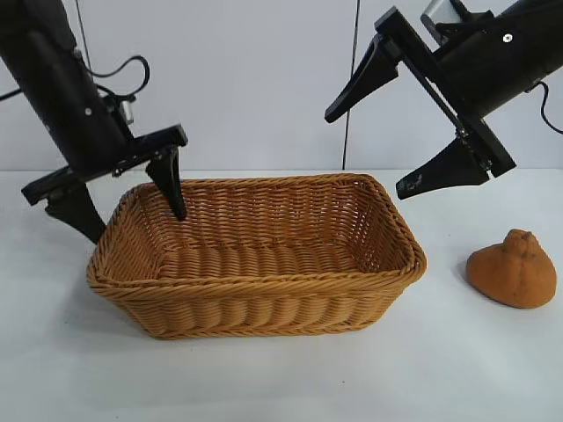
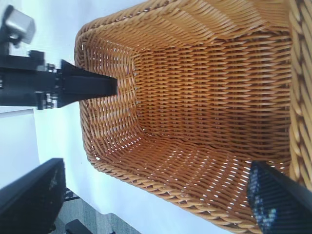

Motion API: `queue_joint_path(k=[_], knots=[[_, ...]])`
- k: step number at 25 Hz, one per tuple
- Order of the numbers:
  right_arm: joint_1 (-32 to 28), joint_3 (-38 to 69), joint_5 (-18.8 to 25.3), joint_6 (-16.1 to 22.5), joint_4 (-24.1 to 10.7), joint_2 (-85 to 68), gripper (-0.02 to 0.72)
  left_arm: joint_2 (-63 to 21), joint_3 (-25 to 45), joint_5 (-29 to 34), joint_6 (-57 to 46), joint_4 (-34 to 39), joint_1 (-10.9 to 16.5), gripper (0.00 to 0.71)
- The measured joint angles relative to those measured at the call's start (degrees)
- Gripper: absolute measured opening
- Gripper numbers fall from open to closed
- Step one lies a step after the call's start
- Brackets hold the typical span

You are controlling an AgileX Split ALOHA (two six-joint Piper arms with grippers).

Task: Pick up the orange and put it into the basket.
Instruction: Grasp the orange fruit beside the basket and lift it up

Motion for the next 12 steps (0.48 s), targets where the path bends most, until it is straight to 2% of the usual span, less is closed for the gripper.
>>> queue_joint_path(k=[8, 12], knots=[[0.0, 0.0, 0.0, 0.0, -0.1, 0.0, 0.694, -3.8, -2.9, 4.1, 0.1, 13.6, 3.9, 0.613], [0.0, 0.0, 0.0, 0.0, -0.1, 0.0, 0.694, -4.2, -2.9, 4.2, 0.6, 16.8, 5.9, 0.613]])
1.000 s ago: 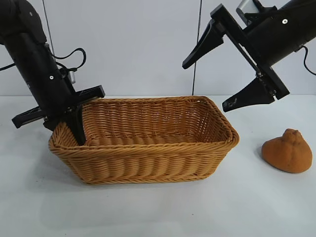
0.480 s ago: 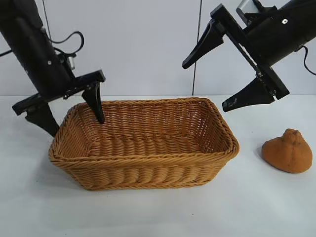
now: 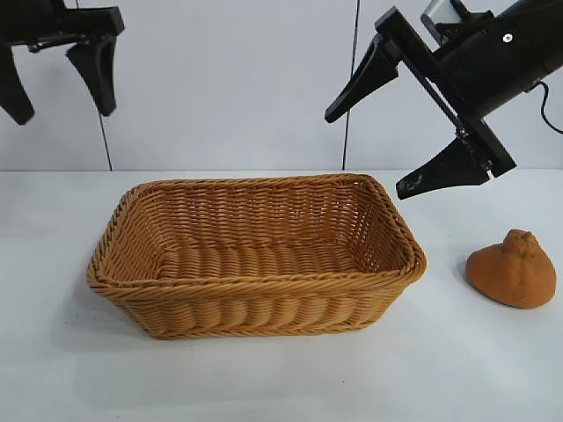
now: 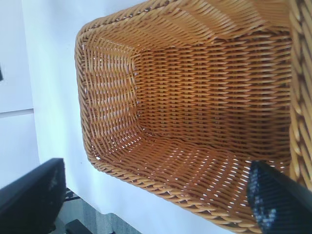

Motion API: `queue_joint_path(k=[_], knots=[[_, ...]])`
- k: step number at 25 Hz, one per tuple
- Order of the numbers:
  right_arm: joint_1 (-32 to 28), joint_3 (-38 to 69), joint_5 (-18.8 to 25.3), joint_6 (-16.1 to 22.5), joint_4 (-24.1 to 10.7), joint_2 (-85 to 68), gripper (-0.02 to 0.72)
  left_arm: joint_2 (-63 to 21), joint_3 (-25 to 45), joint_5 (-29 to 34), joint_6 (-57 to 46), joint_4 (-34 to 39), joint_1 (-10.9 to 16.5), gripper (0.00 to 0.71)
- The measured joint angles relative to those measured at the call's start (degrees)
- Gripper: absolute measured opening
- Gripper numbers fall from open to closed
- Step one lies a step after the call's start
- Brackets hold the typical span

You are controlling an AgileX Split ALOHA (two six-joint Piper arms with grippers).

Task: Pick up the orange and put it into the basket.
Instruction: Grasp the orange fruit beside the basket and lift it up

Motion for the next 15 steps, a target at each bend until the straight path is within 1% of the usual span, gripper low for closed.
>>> queue_joint_path(k=[4, 8, 11, 15], knots=[[0.0, 0.0, 0.0, 0.0, 0.0, 0.0, 0.694, -0.8, 0.0, 0.1, 0.9, -0.1, 0.3, 0.613], [0.0, 0.0, 0.0, 0.0, 0.0, 0.0, 0.694, -4.7, 1.4, 0.1, 1.4, -1.7, 0.4, 0.613], [0.0, 0.0, 0.1, 0.0, 0.0, 0.0, 0.694, -10.8, 6.3, 0.1, 1.5, -3.8, 0.4, 0.613], [0.0, 0.0, 0.1, 0.0, 0.0, 0.0, 0.694, -22.1, 17.1, 0.1, 2.7, -4.1, 0.3, 0.613]])
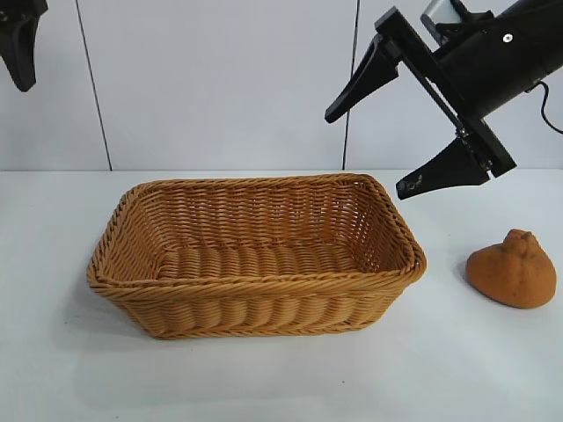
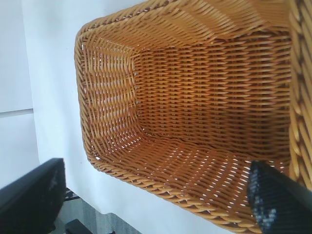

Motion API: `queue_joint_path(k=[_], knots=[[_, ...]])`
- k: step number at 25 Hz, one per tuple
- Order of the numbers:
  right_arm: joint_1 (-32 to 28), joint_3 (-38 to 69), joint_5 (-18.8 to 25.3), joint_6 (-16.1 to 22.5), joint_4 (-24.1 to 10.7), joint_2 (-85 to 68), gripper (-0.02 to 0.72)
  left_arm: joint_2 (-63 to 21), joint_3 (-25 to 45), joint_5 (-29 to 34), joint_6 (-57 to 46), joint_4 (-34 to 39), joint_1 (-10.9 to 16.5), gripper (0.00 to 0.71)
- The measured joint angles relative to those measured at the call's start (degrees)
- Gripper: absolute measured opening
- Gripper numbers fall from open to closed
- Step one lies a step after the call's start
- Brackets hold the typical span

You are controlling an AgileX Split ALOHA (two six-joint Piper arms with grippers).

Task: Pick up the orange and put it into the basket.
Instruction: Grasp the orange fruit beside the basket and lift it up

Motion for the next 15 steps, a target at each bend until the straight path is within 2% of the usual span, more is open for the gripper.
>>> queue_joint_path(k=[9, 15], knots=[[0.0, 0.0, 0.0, 0.0, 0.0, 0.0, 0.694, -29.5, 29.7, 0.0, 2.0, 0.0, 0.0, 0.613], [0.0, 0.0, 0.3, 0.0, 0.0, 0.0, 0.694, -47.3, 46.4, -6.9, 1.7, 0.0, 0.0, 0.613]])
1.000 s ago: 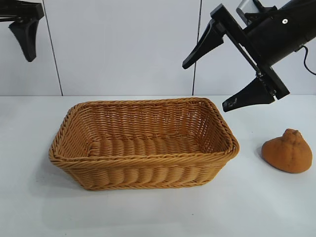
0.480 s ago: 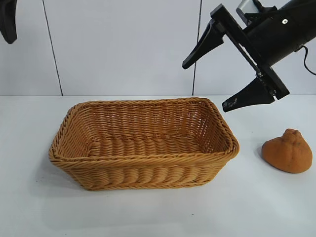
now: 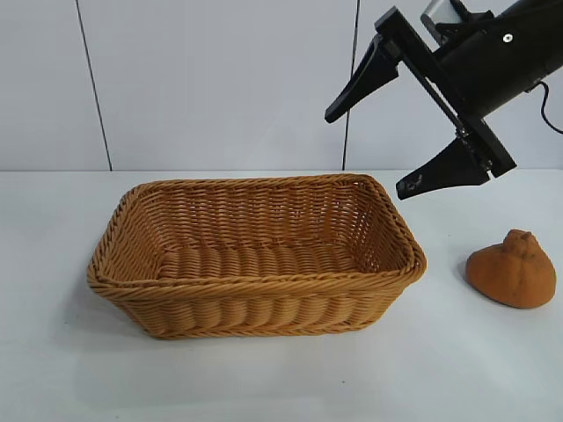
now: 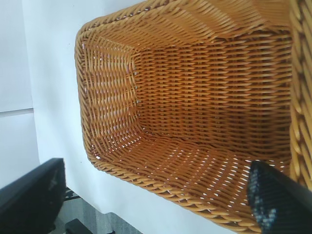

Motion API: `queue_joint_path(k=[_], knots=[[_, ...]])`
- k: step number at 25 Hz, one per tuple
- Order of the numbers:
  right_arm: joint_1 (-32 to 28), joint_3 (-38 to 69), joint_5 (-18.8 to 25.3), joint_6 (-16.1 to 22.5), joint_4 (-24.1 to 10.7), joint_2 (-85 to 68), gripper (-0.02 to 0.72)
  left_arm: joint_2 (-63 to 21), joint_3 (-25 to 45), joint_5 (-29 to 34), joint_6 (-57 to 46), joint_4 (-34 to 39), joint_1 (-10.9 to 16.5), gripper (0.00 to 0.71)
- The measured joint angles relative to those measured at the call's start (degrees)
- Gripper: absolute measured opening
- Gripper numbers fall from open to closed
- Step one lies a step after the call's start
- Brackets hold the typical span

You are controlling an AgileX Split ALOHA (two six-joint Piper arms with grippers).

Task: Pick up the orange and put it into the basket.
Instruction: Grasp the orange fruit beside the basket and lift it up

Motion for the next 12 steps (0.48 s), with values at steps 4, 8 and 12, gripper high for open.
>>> queue_joint_path(k=[4, 8, 12], knots=[[0.0, -0.4, 0.8, -0.7, -0.7, -0.9, 0.694, -10.1, 6.7, -1.6, 0.0, 0.0, 0.0, 0.613], [0.0, -5.6, 2.7, 0.3, -6.4, -2.8, 0.694, -17.5, 7.6, -1.6, 0.0, 0.0, 0.0, 0.613], [0.0, -13.1, 6.3, 7.9, -18.9, -3.9, 0.694, -23.6, 7.7, -1.6, 0.0, 0.0, 0.0, 0.613]])
